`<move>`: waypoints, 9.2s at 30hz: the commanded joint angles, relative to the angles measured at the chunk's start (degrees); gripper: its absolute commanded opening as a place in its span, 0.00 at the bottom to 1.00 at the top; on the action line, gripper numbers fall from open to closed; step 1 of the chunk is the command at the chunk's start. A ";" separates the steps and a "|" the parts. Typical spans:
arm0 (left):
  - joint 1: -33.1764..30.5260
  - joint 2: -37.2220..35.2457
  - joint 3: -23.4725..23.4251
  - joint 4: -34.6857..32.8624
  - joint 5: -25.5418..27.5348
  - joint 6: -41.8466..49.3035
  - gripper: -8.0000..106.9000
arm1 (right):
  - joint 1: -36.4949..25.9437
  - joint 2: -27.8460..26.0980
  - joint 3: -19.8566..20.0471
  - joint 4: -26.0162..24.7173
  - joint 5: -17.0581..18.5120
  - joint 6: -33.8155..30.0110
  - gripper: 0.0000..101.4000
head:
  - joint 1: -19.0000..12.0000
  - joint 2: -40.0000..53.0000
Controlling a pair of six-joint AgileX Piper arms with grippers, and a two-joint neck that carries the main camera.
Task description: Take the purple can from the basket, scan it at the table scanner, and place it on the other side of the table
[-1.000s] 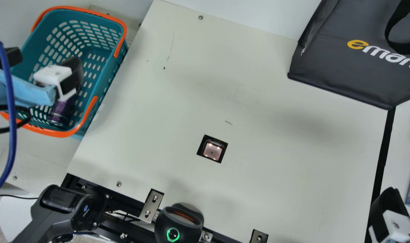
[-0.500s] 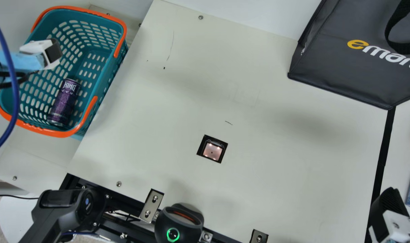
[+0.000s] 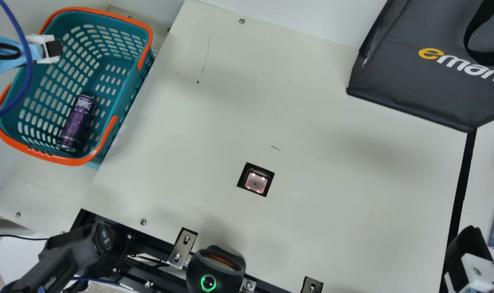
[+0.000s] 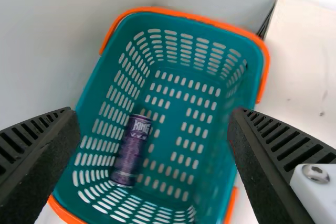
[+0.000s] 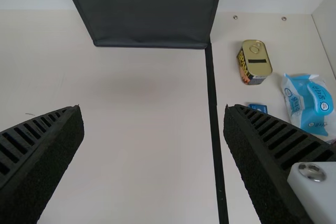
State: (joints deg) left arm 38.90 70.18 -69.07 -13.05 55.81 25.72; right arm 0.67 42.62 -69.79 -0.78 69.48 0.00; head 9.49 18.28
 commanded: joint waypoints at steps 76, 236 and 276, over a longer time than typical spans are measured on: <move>-2.83 44.61 9.03 16.88 -26.55 4.24 0.85 | 0.00 0.00 0.00 0.00 0.01 0.00 0.94 | -1.57 0.14; 2.71 24.60 8.94 -11.81 -19.99 22.13 0.00 | 0.00 0.00 0.00 0.00 0.02 0.00 0.94 | -1.57 0.14; -22.46 -0.95 4.44 -3.82 -18.17 -8.31 0.00 | 0.00 0.00 0.00 0.00 0.02 0.00 0.94 | -1.57 0.14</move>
State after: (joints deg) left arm 18.26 69.49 -64.90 -17.37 38.07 18.41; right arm 0.67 42.62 -69.79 -0.78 69.47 0.00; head 9.49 18.19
